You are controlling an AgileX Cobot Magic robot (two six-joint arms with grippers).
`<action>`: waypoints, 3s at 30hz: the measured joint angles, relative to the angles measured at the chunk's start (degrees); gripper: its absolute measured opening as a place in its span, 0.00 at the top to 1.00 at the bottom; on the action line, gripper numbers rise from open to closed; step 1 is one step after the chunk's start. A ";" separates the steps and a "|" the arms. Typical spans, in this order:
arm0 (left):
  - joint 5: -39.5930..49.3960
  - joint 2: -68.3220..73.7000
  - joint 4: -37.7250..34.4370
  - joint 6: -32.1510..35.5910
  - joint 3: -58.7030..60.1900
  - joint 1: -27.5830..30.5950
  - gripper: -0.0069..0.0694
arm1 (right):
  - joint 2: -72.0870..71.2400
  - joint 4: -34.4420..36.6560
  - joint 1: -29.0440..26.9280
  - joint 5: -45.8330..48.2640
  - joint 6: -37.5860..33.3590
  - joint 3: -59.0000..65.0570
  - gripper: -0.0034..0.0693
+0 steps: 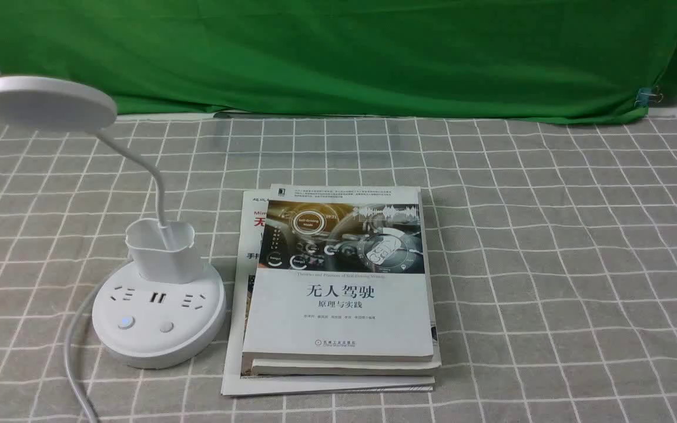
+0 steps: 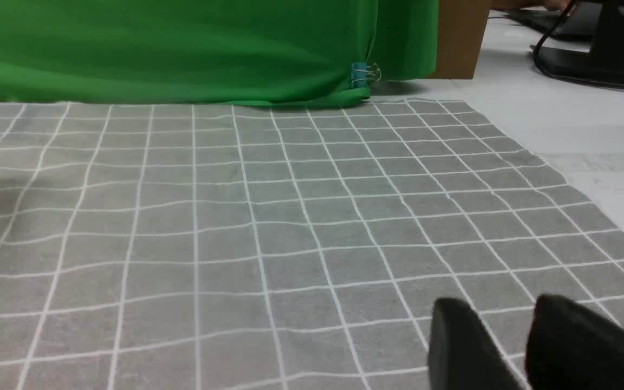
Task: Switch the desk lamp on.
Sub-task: Use the left arm to press the button switch on the lamp holder
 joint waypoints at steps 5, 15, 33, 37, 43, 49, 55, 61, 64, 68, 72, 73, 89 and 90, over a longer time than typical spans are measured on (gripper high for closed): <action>0.00 0.00 0.00 0.00 0.00 0.00 0.88 | 0.00 0.00 0.00 0.00 0.00 0.00 0.62; 0.00 0.00 0.00 0.00 0.00 0.00 0.88 | 0.00 0.00 0.00 0.00 0.00 0.00 0.62; -10.05 0.00 4.66 0.00 0.00 0.00 0.88 | 0.00 0.00 0.00 0.00 0.00 0.00 0.62; -17.53 0.00 4.71 0.00 0.00 0.00 0.88 | 0.00 0.00 0.00 0.00 0.00 0.00 0.62; -33.98 0.00 4.81 -4.43 0.00 0.00 0.88 | 0.00 0.00 0.00 0.00 0.00 0.00 0.62; -25.42 0.71 4.70 -9.01 -7.33 0.00 0.88 | 0.00 0.00 0.00 0.00 0.00 0.00 0.62; -0.58 9.53 3.54 -10.44 -22.83 0.00 0.88 | 0.00 0.00 0.00 0.00 0.00 0.00 0.62; 14.72 20.73 3.17 -9.95 -25.40 0.00 0.88 | 0.00 0.00 0.00 0.00 0.00 0.00 0.62; 13.93 23.54 1.59 -9.90 -25.52 0.00 0.88 | 0.00 0.00 0.00 0.00 0.00 0.00 0.62; 13.26 31.01 -3.86 -9.90 -25.59 0.00 0.88 | 0.00 0.00 0.00 0.00 0.00 0.00 0.62; 14.18 40.70 -6.10 -9.43 -26.21 0.00 0.88 | 0.00 0.00 0.00 0.00 0.00 0.00 0.62; 15.06 42.85 -7.14 -8.25 -26.68 0.00 0.88 | 0.00 0.00 0.00 0.00 0.00 0.00 0.62; 17.61 70.28 -3.54 -4.72 -36.05 -11.89 0.88 | 0.00 0.00 0.00 0.00 0.00 0.00 0.62; 16.73 72.93 -1.79 -6.01 -37.62 -13.03 0.88 | 0.00 0.00 0.00 0.00 0.00 0.00 0.62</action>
